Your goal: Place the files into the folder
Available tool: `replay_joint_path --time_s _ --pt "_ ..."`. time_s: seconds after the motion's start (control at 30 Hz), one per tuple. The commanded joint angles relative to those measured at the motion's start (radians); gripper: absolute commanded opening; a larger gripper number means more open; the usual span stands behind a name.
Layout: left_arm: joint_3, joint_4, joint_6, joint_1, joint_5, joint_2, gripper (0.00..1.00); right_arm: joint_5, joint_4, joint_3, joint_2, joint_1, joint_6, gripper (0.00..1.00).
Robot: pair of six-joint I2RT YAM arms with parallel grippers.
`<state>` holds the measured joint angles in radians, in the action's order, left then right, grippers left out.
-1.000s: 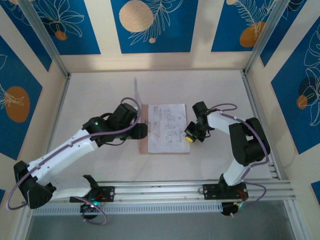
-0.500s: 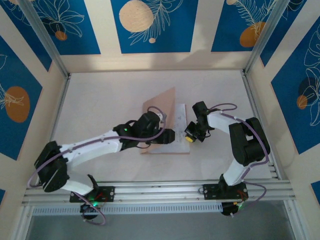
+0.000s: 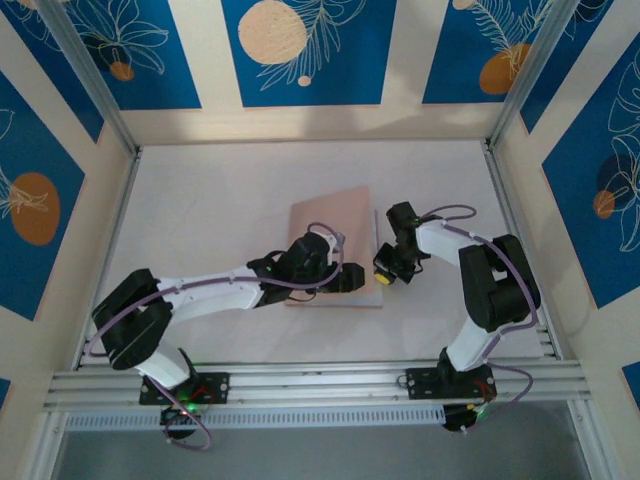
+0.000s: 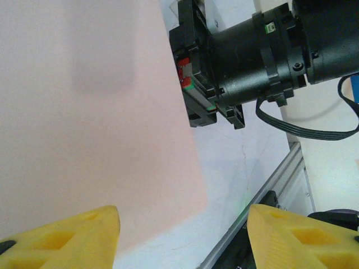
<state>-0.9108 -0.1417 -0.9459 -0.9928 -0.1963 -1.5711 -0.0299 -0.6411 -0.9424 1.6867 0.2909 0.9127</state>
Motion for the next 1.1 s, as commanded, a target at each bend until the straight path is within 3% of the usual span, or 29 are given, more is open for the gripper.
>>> replay_joint_path --time_s 0.0,0.3,0.43,0.47,0.5,0.53,0.57,0.6,0.63,0.77,0.9,1.0,1.07 --pt "0.015 -0.119 -0.056 -0.007 -0.040 -0.015 0.63 0.029 -0.061 -0.027 -0.016 -0.014 -0.029 0.01" --pt "0.004 0.001 -0.041 -0.007 0.040 0.095 0.66 0.039 -0.139 -0.086 -0.113 -0.059 -0.050 0.07" --pt "0.007 0.118 -0.015 0.015 0.105 0.184 0.75 0.068 -0.189 -0.114 -0.191 -0.086 -0.055 0.13" --pt "0.010 0.149 -0.010 0.029 0.115 0.209 0.79 0.074 -0.195 -0.117 -0.213 -0.094 -0.059 0.17" --pt "0.015 0.170 -0.006 0.043 0.119 0.234 0.93 0.075 -0.195 -0.119 -0.233 -0.103 -0.065 0.23" --pt "0.021 0.208 -0.003 0.068 0.122 0.266 1.00 0.083 -0.199 -0.121 -0.258 -0.110 -0.074 0.31" --pt "0.026 0.240 0.001 0.095 0.124 0.297 1.00 0.096 -0.199 -0.122 -0.279 -0.116 -0.085 0.39" --pt "0.040 0.266 0.008 0.134 0.119 0.338 1.00 0.111 -0.195 -0.121 -0.312 -0.121 -0.100 0.66" --pt "0.058 0.290 0.013 0.175 0.112 0.383 1.00 0.123 -0.181 -0.117 -0.348 -0.126 -0.118 1.00" --pt "0.095 0.418 0.105 0.342 0.123 0.543 1.00 0.203 -0.138 -0.088 -0.481 -0.141 -0.180 0.99" --pt "0.063 0.635 0.271 0.408 0.334 0.606 1.00 0.344 -0.071 -0.037 -0.621 -0.136 -0.247 0.99" --pt "0.063 0.735 0.318 0.408 0.639 0.610 1.00 0.472 -0.001 0.024 -0.724 -0.142 -0.275 0.99" --pt "0.094 0.762 0.354 0.409 0.875 0.610 1.00 0.456 0.122 0.100 -0.785 -0.179 -0.349 0.99"
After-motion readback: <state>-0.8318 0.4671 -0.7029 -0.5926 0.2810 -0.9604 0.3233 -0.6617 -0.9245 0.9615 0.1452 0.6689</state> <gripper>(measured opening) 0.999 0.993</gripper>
